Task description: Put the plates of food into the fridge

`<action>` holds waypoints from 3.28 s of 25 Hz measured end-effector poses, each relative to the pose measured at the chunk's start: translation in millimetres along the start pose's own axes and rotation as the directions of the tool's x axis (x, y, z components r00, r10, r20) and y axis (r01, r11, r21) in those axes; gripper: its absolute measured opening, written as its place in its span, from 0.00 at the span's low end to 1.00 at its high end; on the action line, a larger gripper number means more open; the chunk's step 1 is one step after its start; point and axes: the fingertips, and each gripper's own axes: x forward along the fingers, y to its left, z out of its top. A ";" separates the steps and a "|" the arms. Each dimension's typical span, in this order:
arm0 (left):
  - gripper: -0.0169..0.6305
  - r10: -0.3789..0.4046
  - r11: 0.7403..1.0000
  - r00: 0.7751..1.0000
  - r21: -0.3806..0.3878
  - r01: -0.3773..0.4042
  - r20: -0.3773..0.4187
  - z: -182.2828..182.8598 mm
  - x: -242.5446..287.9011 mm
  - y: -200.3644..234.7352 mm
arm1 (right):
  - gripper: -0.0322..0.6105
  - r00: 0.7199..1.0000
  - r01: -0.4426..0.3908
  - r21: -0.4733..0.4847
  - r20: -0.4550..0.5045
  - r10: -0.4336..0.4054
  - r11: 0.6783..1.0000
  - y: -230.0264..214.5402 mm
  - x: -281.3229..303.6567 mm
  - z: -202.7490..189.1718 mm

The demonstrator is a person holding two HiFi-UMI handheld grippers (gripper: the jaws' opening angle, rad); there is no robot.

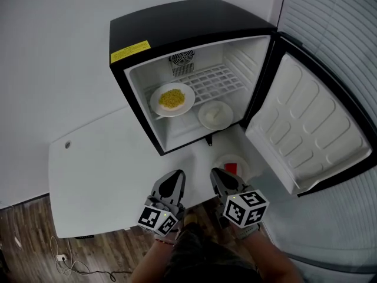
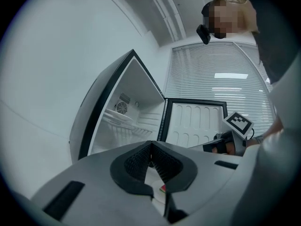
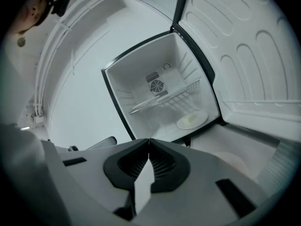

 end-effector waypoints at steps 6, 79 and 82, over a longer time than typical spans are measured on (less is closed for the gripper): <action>0.04 -0.047 0.999 0.999 0.010 0.047 -0.007 6.2 -6.7 -23.8 | 0.06 0.999 0.001 -0.144 0.034 0.004 0.990 13.8 -32.1 -2.8; 0.04 -0.051 0.997 0.993 -0.060 0.045 -0.105 -122.9 -0.9 -71.3 | 0.20 0.933 0.295 0.736 -0.085 -0.350 0.609 -174.3 -51.9 -124.9; 0.04 -0.044 0.998 0.994 -0.058 0.039 -0.098 -119.8 -3.0 -69.0 | 0.15 0.939 0.275 0.751 -0.077 -0.334 0.601 -170.8 -53.7 -123.9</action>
